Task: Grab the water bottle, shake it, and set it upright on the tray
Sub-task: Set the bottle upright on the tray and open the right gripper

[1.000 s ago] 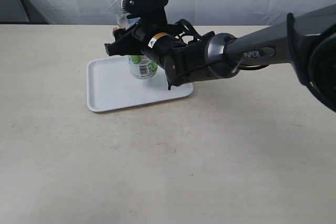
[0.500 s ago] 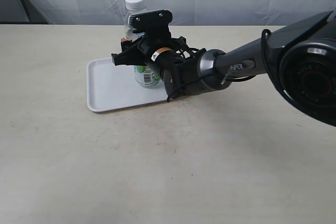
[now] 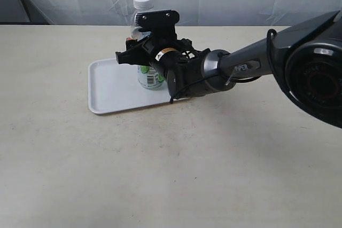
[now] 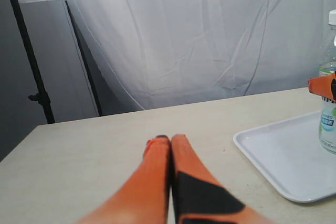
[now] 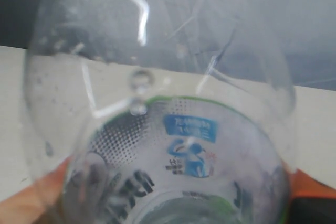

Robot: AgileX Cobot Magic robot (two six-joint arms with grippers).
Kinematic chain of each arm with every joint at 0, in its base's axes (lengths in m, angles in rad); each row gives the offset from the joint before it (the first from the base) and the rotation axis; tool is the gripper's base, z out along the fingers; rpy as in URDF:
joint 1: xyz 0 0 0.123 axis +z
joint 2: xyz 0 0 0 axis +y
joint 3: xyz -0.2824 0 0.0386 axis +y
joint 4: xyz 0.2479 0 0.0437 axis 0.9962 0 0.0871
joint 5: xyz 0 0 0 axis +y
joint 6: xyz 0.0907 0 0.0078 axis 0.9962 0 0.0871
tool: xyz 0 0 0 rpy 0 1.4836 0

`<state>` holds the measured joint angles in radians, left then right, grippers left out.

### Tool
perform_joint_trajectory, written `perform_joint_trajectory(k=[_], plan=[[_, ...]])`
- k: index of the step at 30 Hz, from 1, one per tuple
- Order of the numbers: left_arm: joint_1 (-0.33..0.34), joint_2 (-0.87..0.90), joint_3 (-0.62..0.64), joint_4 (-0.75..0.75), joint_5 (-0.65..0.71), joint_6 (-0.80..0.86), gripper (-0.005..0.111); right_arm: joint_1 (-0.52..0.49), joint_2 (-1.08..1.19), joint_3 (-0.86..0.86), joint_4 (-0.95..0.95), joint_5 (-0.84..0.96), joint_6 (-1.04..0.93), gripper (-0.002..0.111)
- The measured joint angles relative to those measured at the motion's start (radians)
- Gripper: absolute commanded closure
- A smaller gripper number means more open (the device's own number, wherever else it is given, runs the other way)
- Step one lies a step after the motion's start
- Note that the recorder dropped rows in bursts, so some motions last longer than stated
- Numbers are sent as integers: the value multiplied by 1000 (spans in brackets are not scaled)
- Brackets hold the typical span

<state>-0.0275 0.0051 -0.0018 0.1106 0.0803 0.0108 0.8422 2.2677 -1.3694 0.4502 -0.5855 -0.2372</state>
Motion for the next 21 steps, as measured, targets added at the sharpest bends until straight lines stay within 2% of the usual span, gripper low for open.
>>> perform_joint_trajectory(k=[21], plan=[[0,0,0,0,0,0,107,0,0,0,2,10,-11,57]])
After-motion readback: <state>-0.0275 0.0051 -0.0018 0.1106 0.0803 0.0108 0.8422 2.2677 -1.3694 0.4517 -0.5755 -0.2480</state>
